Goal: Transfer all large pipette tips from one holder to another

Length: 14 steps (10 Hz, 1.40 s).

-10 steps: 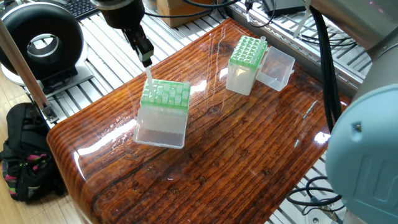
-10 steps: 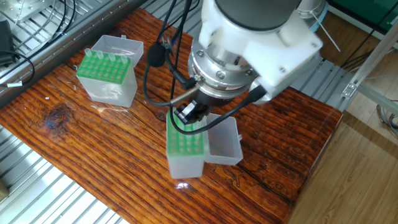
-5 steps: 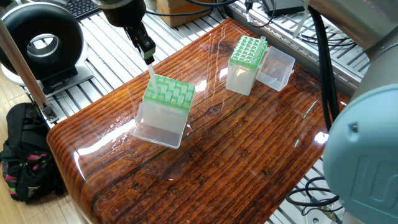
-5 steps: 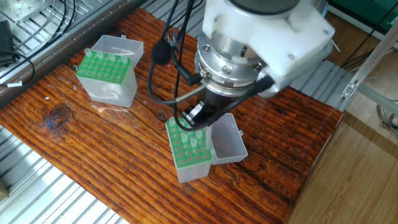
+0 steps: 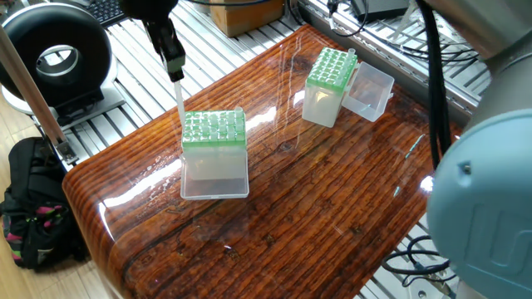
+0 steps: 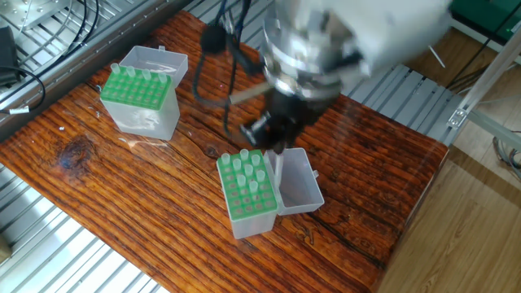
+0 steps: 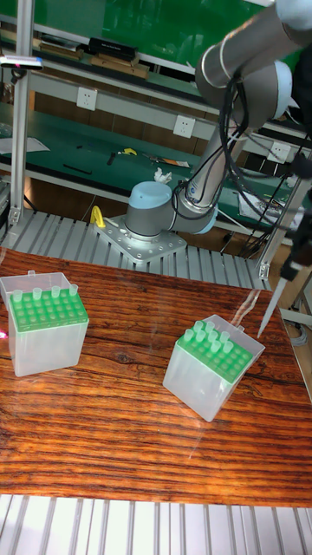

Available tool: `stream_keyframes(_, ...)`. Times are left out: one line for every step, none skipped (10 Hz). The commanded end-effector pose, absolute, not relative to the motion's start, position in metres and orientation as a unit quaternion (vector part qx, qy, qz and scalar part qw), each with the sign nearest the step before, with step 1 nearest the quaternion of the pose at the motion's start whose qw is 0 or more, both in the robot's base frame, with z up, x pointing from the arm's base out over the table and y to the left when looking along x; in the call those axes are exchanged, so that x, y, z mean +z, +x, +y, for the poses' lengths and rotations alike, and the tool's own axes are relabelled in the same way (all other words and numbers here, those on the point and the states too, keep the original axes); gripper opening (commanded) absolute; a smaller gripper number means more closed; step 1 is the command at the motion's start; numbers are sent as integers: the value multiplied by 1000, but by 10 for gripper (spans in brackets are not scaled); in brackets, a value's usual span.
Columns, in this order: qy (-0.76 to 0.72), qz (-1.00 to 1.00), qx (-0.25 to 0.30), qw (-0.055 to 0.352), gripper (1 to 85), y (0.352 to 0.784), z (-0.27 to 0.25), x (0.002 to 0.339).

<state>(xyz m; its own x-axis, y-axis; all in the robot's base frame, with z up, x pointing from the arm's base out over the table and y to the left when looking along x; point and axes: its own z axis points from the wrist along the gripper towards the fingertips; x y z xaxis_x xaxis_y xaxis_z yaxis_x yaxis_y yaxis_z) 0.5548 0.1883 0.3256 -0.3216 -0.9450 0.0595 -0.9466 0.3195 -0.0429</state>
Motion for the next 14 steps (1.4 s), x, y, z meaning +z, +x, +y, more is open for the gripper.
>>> stream_keyframes(551,-833,40,-22,147,555,140,353)
stream_keyframes(536,-842,51,-26,147,549,119,352)
stream_keyframes(534,-841,82,-17,143,550,96,354)
stream_keyframes(538,-836,105,-8,143,553,84,356)
stream_keyframes(537,-839,91,-5,143,547,89,354)
stream_keyframes(533,-843,75,-1,157,541,95,353)
stream_keyframes(519,-853,58,-3,170,537,103,352)
stream_keyframes(494,-869,43,-5,173,533,110,351)
stream_keyframes(460,-888,28,-11,173,531,117,350)
stream_keyframes(428,-903,28,-20,173,532,122,349)
stream_keyframes(390,-920,43,-23,167,518,130,340)
stream_keyframes(373,-924,77,-13,150,508,110,342)
stream_keyframes(378,-921,95,-3,147,505,88,347)
stream_keyframes(383,-919,89,-5,147,509,71,351)
